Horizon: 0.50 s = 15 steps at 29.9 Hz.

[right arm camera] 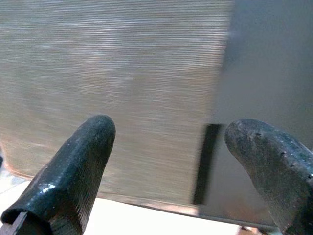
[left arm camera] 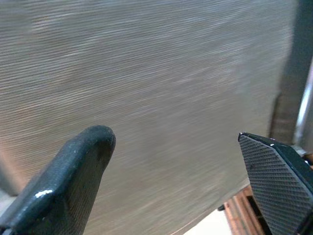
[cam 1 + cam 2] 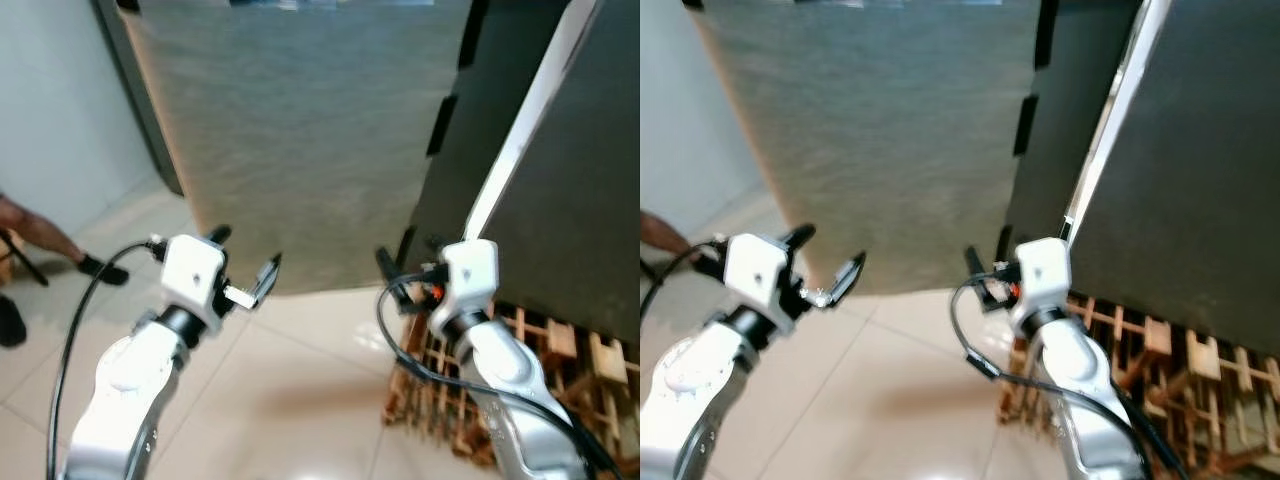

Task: Restocking fridge

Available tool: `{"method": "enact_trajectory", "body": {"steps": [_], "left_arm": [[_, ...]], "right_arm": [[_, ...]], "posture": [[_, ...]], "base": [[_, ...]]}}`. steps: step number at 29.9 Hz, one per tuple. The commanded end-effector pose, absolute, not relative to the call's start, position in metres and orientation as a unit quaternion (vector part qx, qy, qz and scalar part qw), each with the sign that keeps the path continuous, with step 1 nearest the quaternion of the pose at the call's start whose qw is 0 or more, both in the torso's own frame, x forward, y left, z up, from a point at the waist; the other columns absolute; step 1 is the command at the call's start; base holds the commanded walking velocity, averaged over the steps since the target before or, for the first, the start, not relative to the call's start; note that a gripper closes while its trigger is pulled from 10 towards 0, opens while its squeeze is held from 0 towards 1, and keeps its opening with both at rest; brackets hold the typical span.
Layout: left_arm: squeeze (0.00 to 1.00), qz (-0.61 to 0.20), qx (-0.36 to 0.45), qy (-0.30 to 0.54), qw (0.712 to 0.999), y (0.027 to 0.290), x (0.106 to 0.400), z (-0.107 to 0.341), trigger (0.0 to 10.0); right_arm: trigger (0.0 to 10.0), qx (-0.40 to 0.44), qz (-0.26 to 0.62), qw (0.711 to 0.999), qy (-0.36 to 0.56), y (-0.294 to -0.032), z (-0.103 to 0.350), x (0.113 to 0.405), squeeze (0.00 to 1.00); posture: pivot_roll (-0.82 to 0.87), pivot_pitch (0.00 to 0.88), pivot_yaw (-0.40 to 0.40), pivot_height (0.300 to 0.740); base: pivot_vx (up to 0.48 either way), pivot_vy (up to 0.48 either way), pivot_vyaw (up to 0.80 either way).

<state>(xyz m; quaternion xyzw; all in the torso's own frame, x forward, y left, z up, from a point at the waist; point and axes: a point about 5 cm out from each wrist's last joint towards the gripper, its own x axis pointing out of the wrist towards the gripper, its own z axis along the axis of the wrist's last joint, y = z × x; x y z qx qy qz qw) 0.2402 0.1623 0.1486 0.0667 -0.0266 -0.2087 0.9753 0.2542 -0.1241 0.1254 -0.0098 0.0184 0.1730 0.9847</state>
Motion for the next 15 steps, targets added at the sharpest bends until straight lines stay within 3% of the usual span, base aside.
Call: {"method": "enact_trajectory", "body": {"steps": [1,15], "left_arm": [[0.00,-0.218,0.062,-0.023,0.974,0.1606,0.2397,0.1469,10.0],[0.00,-0.218,0.064,-0.019,0.974,0.1612,0.2405,0.1460,10.0]], "right_arm": [[10.0,-0.016,0.163,0.986,0.019,-0.1296,0.1260,0.2548,0.00],[10.0,-0.018,0.163,0.986,0.020,-0.1297,0.1260,0.2551,0.00]], "posture": [[0.05,0.000,0.046,0.740],[0.05,0.000,0.046,0.740]], "base": [[0.000,0.476,0.00],[0.000,0.476,0.00]]}}
